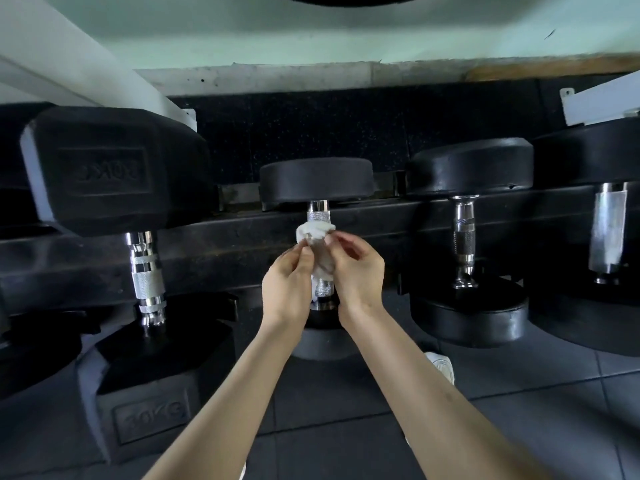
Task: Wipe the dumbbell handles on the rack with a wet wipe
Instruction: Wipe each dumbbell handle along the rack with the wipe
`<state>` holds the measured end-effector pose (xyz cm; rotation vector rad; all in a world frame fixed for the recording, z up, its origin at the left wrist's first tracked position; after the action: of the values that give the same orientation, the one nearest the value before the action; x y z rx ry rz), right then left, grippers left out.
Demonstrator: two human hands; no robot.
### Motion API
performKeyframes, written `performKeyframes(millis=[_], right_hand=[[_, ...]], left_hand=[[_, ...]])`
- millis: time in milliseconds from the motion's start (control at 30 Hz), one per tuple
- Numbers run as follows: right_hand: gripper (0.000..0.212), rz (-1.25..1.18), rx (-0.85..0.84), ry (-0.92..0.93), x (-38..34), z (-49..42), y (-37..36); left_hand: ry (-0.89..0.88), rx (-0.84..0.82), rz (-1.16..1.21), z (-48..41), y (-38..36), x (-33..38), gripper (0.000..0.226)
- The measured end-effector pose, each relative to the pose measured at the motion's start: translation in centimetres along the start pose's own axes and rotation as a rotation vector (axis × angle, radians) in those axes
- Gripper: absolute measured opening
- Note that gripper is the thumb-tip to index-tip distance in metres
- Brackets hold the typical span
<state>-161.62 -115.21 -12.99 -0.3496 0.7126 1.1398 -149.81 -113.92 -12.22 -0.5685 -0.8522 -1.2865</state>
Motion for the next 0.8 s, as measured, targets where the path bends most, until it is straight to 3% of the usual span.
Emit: performKeyframes(millis=[167, 400, 633, 700, 800], right_hand=[[0.025, -0.096, -0.194, -0.076, 1.0, 0.4, -0.5], [0.012, -0.126, -0.141, -0.12, 0.0, -1.5, -1.4], [0.005, -0.051, -0.058, 0.0, -2.5, -3.7, -2.6], [0.018, -0.045, -0.077, -0.011, -2.2, -3.6, -2.5], [0.026, -0.017, -0.11, -0.027, -0.9, -2.9, -1.4]], left_hand=[[0.101, -0.125, 0.15, -1.4, -0.8, 0.0, 0.031], [0.235, -0.135, 0.153, -3.8, -1.0, -0.6, 0.027], [0.131, 0.096, 0.261, -5.3, -1.8, 1.3, 0.007], [0.135, 0.091, 0.271, -4.7, -1.9, 1.0, 0.007], [0.152, 0.07, 0.223, -3.6, -1.2, -0.2, 0.027]])
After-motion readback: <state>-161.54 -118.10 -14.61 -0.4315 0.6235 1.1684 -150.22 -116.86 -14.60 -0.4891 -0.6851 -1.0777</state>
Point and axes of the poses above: each hand's wrist, its own z-axis away from the middle knuckle, its own y-axis out of the back of the hand, x = y × z, the point moved 7 cm from there along -z, towards the middle knuckle, and after that the axes turned 6 degrees about -y, right-handed, at the moved point
